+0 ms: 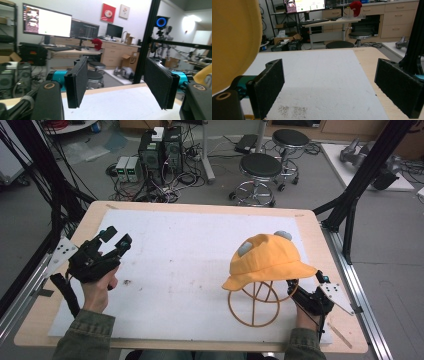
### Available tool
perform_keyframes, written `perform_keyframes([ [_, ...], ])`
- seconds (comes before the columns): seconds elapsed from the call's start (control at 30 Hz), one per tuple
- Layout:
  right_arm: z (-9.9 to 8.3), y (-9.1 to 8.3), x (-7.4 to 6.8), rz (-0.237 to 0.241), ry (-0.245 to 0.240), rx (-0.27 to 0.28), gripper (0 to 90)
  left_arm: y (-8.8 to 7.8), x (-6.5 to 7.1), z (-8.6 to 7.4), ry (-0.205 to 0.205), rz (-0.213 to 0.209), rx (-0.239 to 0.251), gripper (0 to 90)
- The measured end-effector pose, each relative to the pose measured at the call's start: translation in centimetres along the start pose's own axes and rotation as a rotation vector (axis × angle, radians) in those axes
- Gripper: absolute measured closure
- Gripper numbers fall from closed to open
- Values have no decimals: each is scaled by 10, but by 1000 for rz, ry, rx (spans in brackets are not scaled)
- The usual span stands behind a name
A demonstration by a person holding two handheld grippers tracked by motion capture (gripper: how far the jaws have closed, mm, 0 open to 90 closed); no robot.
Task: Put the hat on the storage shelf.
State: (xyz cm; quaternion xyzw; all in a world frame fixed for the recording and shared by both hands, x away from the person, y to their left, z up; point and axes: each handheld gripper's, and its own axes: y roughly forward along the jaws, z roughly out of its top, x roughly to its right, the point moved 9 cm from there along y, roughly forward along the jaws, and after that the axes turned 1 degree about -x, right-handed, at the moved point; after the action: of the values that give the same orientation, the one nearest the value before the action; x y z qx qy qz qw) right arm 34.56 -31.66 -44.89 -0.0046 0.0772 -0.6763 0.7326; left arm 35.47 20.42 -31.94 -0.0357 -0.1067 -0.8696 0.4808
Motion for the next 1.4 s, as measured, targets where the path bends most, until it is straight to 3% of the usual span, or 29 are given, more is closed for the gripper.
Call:
perform_keyframes([
  [0.03, 0, 0, 0, 0, -1, 0, 81, -4, -7, -4, 11, 37, -2, 355],
  [0.07, 0, 0, 0, 0, 1, 0, 81, -4, -7, -4, 11, 37, -2, 352],
  [0.1, 0, 0, 0, 0, 0, 0, 81, -7, -13, -8, 19, 77, 1, 344],
  [0.13, 0, 0, 0, 0, 0, 0, 81, -7, -13, -8, 19, 77, 1, 335],
  [0.27, 0, -1, 0, 0, 4, 0, 81, -15, -28, -16, 24, 171, -13, 303],
  [0.33, 0, -1, 0, 0, 4, 2, 81, -22, -38, -23, 40, 238, -20, 273],
  [0.53, 0, 0, 0, -2, 0, 0, 81, -30, -50, -33, 79, 298, -39, 281],
  [0.83, -2, 0, 0, -5, 1, -4, 81, -40, -70, -62, 124, 404, -110, 253],
  [1.03, -2, 0, 0, -10, 0, -5, 81, -50, -82, -71, 137, 463, -110, 234],
  [1.23, -2, 0, 0, -11, -2, 0, 81, -68, -100, -80, 118, 544, -105, 218],
  [1.4, -2, 0, 0, -2, 1, 2, 81, -79, -111, -90, 139, 591, -136, 212],
])
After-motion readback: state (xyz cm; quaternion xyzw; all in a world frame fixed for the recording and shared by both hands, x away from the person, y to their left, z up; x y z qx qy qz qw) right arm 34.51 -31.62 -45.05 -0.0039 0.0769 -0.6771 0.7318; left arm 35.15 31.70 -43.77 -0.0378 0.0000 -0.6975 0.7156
